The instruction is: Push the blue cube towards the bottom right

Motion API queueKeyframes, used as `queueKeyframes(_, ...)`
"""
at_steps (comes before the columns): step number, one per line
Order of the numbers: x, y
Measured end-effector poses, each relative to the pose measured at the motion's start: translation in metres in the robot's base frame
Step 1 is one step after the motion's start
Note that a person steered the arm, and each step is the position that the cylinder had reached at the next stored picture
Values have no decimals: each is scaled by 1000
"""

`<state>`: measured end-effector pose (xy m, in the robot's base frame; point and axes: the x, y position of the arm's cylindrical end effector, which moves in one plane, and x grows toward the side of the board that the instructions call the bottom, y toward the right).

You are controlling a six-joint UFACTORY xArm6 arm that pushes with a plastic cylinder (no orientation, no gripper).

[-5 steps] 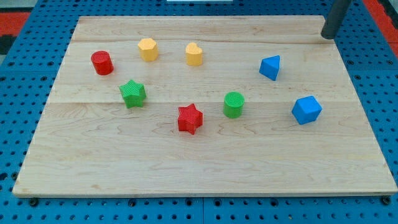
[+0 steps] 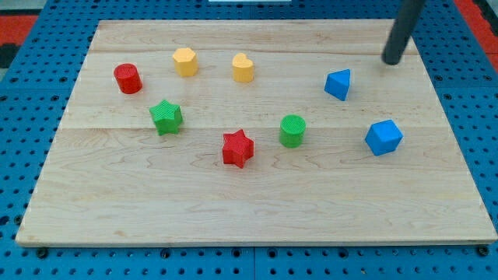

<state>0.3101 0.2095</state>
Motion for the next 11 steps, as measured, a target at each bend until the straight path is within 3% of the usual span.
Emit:
queueKeyframes(2, 26, -31)
queueKeyframes(3, 99, -37)
queueKeyframes(5, 169, -35)
queueKeyframes(6, 149, -7)
queueKeyframes(7, 165, 28)
queueKeyframes(8, 193, 0)
queueKeyframes(9, 184, -3)
queueKeyframes(10, 136, -3)
queueKeyframes(11, 137, -59)
